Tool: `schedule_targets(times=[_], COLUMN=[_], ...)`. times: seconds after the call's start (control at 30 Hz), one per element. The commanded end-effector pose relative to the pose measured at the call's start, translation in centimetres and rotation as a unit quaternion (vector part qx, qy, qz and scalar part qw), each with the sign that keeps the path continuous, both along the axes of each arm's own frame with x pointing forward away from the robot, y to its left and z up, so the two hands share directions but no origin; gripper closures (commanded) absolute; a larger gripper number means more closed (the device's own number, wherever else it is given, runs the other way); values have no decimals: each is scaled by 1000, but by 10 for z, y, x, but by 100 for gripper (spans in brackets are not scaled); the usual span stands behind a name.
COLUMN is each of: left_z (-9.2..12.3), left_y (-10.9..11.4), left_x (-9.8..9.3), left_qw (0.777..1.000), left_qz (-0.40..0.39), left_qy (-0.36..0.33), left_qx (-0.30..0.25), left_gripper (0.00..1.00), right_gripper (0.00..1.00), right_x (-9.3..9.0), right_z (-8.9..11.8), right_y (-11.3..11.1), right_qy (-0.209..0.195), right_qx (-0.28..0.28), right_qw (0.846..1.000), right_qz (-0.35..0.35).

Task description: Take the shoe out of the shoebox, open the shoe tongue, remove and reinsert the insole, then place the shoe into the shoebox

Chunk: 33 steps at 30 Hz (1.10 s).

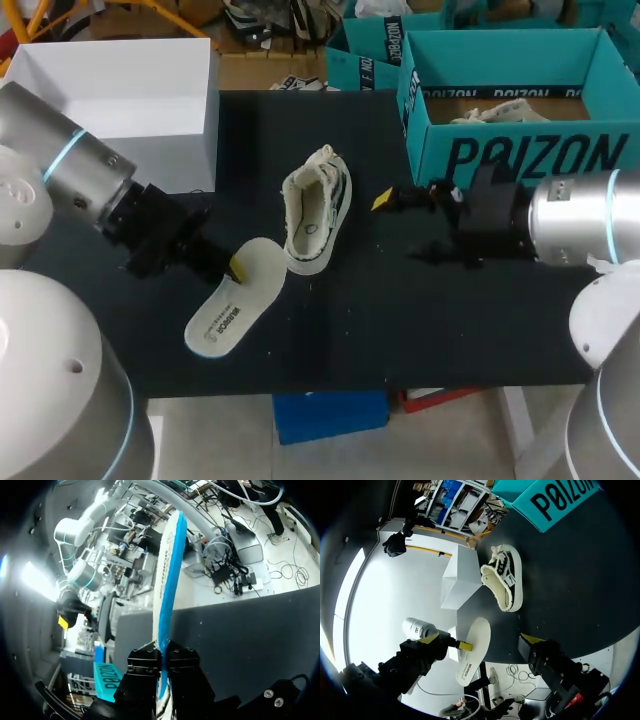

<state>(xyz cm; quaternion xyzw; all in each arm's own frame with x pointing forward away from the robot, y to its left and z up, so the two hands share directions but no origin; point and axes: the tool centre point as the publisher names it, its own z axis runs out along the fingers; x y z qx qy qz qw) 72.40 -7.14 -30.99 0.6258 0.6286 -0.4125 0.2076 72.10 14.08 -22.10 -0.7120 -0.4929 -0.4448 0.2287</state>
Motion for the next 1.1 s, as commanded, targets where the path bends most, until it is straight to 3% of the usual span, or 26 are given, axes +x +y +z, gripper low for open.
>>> schedule_targets(times=[0.03,0.4,1.1], left_z=[-7,-13,-40], left_y=[-14,-40,-59], left_x=[22,56,109], left_qw=[1000,999,998], left_qz=[-14,-29,-23], left_qy=[10,26,45], left_qx=[4,23,47], left_gripper=[100,100,100], right_gripper=[0,0,0], right_x=[0,0,0], right_z=[-2,-2,-2], right_y=[3,3,3], right_qy=[-2,-2,-2], right_qx=[0,0,0], right_qw=[1000,1000,1000], right_qz=[-3,-3,-3])
